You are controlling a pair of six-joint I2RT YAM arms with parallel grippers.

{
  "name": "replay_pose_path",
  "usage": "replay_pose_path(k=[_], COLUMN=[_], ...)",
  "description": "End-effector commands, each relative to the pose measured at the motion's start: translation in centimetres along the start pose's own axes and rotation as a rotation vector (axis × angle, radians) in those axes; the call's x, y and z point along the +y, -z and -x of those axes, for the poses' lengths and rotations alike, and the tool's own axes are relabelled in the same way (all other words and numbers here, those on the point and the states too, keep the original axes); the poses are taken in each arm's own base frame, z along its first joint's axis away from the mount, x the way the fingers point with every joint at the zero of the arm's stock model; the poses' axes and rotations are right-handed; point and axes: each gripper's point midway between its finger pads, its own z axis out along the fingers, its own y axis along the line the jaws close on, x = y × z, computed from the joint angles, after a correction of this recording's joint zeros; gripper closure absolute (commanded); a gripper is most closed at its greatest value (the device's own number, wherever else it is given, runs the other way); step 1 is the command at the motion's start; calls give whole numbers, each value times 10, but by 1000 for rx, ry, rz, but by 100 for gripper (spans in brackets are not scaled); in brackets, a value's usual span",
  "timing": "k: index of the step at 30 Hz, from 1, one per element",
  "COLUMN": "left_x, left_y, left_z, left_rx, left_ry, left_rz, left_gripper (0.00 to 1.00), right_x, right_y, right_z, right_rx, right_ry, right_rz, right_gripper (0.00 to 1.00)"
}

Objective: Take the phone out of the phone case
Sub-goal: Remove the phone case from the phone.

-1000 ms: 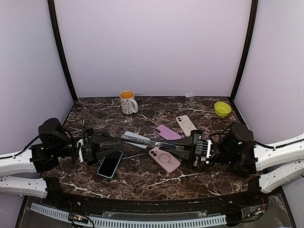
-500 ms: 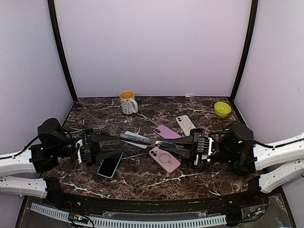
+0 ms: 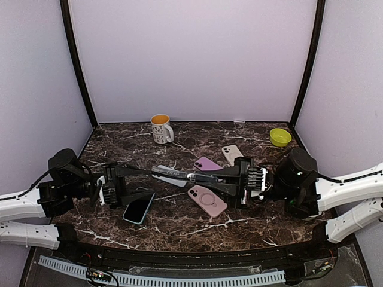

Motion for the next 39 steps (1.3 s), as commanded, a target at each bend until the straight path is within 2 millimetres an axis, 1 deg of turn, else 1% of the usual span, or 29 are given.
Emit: replay_pose_path(k=[1,6,21,27,30,31,36,39], left_x=[4,10,18,25,32,35,39,38], left_y=[-3,-2,-1,1,3,5,9,10], left_z=[-15,-16,-18,-21,-23,-23,-20,-15], left_rx=[60,69,79,97,113,120,109,91], left_ry=[9,7,9,5,-4,-7,-11,-15], left_rz=[31,66,116,160,195,209,223,216], left_gripper=[53,49,41,34,28,24,13,12], right_x=[33,39,57,62,62,62,54,49], right_y=[-7,-8,-15,-17,-15,-14,-2,7], right_z=[42,41,32,28,23,20,0,-13], right_rx=[-171,-163,-136,-119,-85,-65,53,106], right_ry=[-55,-78,-165,-188,-174,-165,-123,-112], right_rz=[197,232,350,385,379,375,328,305], right_gripper=[100,100,100,100,100,100,100,100])
